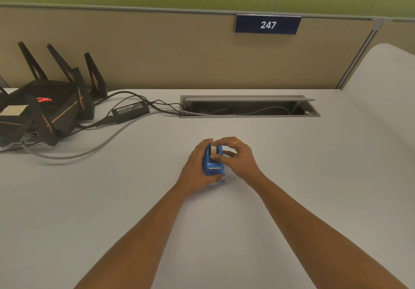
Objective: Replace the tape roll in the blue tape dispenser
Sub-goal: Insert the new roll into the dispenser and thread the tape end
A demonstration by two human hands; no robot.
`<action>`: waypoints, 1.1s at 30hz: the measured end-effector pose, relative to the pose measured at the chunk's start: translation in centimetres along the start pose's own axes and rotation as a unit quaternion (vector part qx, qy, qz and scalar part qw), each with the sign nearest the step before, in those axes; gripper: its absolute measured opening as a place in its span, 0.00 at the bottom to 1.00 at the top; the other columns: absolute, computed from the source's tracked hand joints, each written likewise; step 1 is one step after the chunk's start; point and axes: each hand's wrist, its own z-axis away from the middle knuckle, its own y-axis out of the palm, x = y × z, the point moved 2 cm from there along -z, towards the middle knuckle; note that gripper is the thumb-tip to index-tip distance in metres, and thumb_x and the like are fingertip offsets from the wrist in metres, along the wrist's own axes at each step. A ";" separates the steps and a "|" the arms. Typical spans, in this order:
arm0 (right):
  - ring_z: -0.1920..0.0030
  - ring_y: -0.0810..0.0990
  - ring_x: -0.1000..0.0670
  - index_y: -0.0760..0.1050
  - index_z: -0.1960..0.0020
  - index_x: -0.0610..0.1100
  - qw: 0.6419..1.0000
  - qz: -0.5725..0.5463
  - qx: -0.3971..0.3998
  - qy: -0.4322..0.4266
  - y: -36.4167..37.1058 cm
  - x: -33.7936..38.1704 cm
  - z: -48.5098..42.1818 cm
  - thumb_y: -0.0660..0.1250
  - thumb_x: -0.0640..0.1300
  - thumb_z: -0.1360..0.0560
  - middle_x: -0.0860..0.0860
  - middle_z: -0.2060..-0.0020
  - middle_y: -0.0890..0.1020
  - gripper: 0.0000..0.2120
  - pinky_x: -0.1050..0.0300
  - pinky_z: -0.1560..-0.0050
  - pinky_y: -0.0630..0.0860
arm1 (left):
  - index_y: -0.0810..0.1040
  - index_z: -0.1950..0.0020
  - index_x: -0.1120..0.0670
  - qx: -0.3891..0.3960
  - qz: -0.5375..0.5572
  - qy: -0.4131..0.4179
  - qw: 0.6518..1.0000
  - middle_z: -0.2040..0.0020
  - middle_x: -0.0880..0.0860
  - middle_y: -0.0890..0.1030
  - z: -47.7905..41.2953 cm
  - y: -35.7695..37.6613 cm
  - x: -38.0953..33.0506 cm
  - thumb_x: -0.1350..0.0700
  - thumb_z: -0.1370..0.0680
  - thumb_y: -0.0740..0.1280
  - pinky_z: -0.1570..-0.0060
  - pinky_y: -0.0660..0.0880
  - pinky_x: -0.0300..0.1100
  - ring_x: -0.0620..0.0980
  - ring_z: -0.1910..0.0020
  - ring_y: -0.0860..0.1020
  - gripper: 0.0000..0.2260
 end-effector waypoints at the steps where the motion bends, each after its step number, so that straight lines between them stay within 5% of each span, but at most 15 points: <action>1: 0.49 0.75 0.52 0.78 0.47 0.41 1.000 -0.004 0.000 0.000 0.0 0.0 0.0 0.71 0.40 0.31 0.44 0.45 0.78 0.13 0.62 0.46 0.73 | 0.55 0.29 0.59 0.000 -0.001 0.001 1.000 0.27 0.56 0.61 0.0 0.0 0.0 0.63 0.34 0.74 0.31 0.65 0.51 0.55 0.30 0.65 0.40; 8: 0.50 0.75 0.53 0.79 0.47 0.42 1.000 -0.004 -0.009 -0.007 -0.1 0.1 0.1 0.70 0.39 0.30 0.44 0.46 0.78 0.12 0.63 0.47 0.74 | 0.54 0.29 0.60 0.002 0.007 0.004 1.000 0.27 0.57 0.61 0.0 0.1 0.0 0.60 0.34 0.73 0.32 0.64 0.47 0.55 0.30 0.65 0.39; 14: 0.55 0.75 0.54 0.81 0.49 0.40 0.989 0.113 -0.043 -0.083 0.0 0.3 0.4 0.69 0.39 0.29 0.44 0.51 0.80 0.09 0.81 0.60 0.70 | 0.56 0.29 0.59 -0.001 0.004 0.009 1.000 0.28 0.56 0.62 0.0 0.0 0.2 0.63 0.34 0.75 0.31 0.65 0.50 0.55 0.31 0.65 0.40; 22: 0.56 0.79 0.44 0.81 0.54 0.38 0.971 0.196 -0.048 -0.125 0.4 0.8 1.1 0.68 0.38 0.29 0.41 0.55 0.81 0.06 0.61 0.54 0.73 | 0.56 0.29 0.57 -0.002 0.006 0.004 1.000 0.28 0.55 0.63 0.0 -0.1 0.2 0.61 0.35 0.76 0.29 0.63 0.51 0.54 0.30 0.65 0.41; 26: 0.53 0.78 0.44 0.80 0.52 0.37 0.968 0.217 -0.042 -0.115 0.7 0.7 1.0 0.66 0.39 0.27 0.40 0.53 0.80 0.08 0.62 0.52 0.71 | 0.55 0.29 0.59 0.009 -0.004 0.004 1.000 0.31 0.51 0.63 0.1 -0.1 0.0 0.46 0.40 0.76 0.31 0.61 0.44 0.47 0.32 0.64 0.47; 30: 0.50 0.76 0.44 0.79 0.50 0.37 0.964 0.236 -0.034 -0.119 0.8 0.7 1.0 0.63 0.39 0.25 0.40 0.51 0.79 0.08 0.62 0.50 0.69 | 0.56 0.29 0.58 -0.001 -0.002 0.001 1.000 0.27 0.56 0.62 0.0 0.0 0.2 0.60 0.35 0.75 0.29 0.63 0.52 0.54 0.30 0.64 0.41; 33: 0.49 0.76 0.45 0.79 0.50 0.37 0.959 0.254 -0.020 -0.124 0.6 0.8 0.9 0.63 0.40 0.25 0.41 0.50 0.79 0.09 0.63 0.50 0.68 | 0.56 0.29 0.58 0.000 -0.004 0.003 1.000 0.28 0.56 0.62 0.0 0.0 0.3 0.62 0.35 0.75 0.30 0.63 0.52 0.55 0.30 0.64 0.41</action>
